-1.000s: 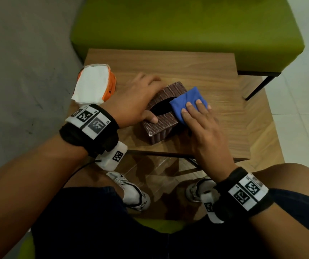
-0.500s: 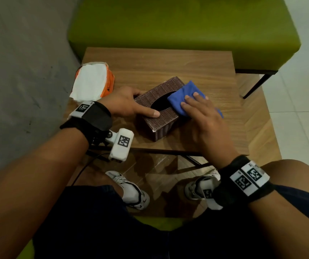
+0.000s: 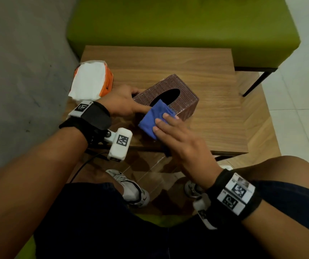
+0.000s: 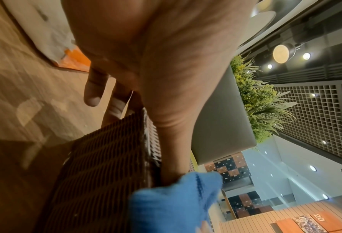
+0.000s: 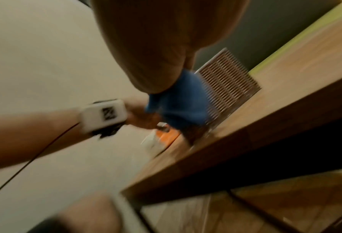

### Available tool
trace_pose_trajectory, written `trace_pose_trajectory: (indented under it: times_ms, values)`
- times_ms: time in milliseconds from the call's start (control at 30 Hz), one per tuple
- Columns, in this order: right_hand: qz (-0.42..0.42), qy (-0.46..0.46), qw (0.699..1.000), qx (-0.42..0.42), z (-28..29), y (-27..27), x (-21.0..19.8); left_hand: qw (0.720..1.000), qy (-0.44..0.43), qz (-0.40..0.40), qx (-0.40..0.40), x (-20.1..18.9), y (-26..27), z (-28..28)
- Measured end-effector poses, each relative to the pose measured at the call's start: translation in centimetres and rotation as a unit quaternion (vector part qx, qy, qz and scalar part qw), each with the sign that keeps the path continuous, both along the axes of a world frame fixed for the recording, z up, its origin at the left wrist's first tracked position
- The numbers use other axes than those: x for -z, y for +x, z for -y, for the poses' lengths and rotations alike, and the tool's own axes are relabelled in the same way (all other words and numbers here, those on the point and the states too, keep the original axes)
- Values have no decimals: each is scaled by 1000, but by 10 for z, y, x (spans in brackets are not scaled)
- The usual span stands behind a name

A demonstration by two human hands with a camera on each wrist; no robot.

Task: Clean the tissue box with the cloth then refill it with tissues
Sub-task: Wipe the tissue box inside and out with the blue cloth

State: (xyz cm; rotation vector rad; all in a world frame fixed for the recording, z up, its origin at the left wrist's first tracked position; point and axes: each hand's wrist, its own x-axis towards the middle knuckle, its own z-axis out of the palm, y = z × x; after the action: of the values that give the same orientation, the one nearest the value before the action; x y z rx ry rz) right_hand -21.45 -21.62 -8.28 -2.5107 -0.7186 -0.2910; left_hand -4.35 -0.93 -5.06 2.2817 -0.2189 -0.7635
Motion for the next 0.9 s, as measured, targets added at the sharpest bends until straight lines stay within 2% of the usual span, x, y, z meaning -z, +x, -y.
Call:
trace_pose_trajectory:
  times_ms: [33, 133, 200, 267, 367, 400, 500, 567, 667, 733, 900]
  values:
    - [3, 2, 1000, 2, 8, 7, -1, 1000, 1, -6, 2, -1, -1, 0]
    - [2, 37, 990, 137, 38, 43, -1, 999, -20, -45, -15, -3, -2, 1]
    - [-8, 71, 980, 188, 36, 47, -1, 998, -28, -43, -25, -2, -3, 2]
    - [-30, 53, 986, 155, 10, 25, -2, 999, -35, -25, -23, 0, -6, 3]
    - [-31, 10, 999, 26, -6, -4, -2, 999, -30, 5, -24, 0, -9, 2]
    - [-32, 13, 999, 24, 1, 0, -4, 999, -28, -3, -21, 0, -10, 2]
    - [-39, 53, 989, 133, 24, 39, -8, 999, -21, -32, -36, -4, -14, 8]
    - [-42, 59, 985, 154, 30, 60, -13, 997, -14, -44, -55, -6, -19, 13]
    - [-51, 60, 992, 102, 36, 70, -21, 993, -5, -74, -88, -4, -22, 16]
    - [-45, 57, 995, 73, 48, 73, -23, 987, -31, -90, -130, -8, -22, 17]
    - [-90, 3, 995, 42, 61, 77, -25, 981, -65, -70, -167, -4, -20, 34]
